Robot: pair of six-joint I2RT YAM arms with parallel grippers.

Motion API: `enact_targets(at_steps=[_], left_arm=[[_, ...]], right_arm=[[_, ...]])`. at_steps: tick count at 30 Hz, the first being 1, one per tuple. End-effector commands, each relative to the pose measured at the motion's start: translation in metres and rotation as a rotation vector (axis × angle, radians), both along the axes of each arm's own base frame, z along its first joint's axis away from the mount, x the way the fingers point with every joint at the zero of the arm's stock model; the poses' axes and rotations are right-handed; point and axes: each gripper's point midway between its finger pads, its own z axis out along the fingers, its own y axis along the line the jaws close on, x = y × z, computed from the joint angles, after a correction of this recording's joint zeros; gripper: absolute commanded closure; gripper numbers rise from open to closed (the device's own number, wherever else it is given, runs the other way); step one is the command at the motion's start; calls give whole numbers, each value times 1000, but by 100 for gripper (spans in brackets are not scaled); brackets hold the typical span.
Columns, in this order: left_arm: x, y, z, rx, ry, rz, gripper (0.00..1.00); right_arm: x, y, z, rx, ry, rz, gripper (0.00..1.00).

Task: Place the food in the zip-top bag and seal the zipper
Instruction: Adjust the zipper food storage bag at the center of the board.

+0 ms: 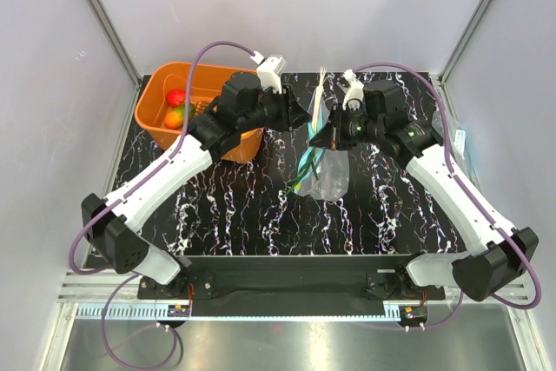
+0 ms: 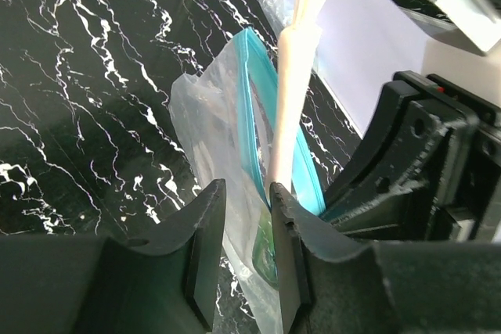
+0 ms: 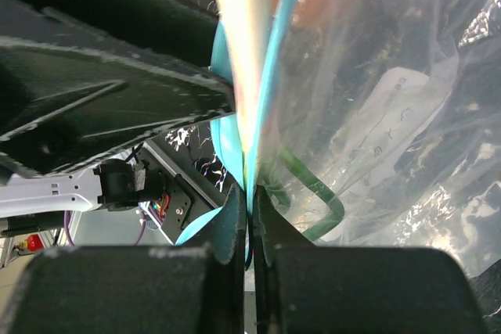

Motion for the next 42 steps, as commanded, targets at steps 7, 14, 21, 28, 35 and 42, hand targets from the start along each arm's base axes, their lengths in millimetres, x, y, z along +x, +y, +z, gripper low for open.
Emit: enact_targets(at_steps=[7, 14, 21, 28, 35, 42], left_arm=[[6, -17, 11, -12, -17, -18, 68], [6, -21, 5, 31, -1, -17, 100], [5, -16, 5, 80, 9, -18, 100], [-10, -11, -38, 122, 123, -24, 100], [-18, -3, -77, 186, 188, -20, 100], [-18, -6, -83, 184, 210, -26, 100]], right_arm=[[3, 5, 6, 9, -28, 25, 100], [3, 5, 4, 4, -29, 28, 100], [3, 1, -13, -18, 14, -3, 75], [3, -2, -45, -50, 112, -44, 73], [-3, -10, -67, -89, 155, -71, 83], [-3, -12, -84, -125, 186, -76, 62]])
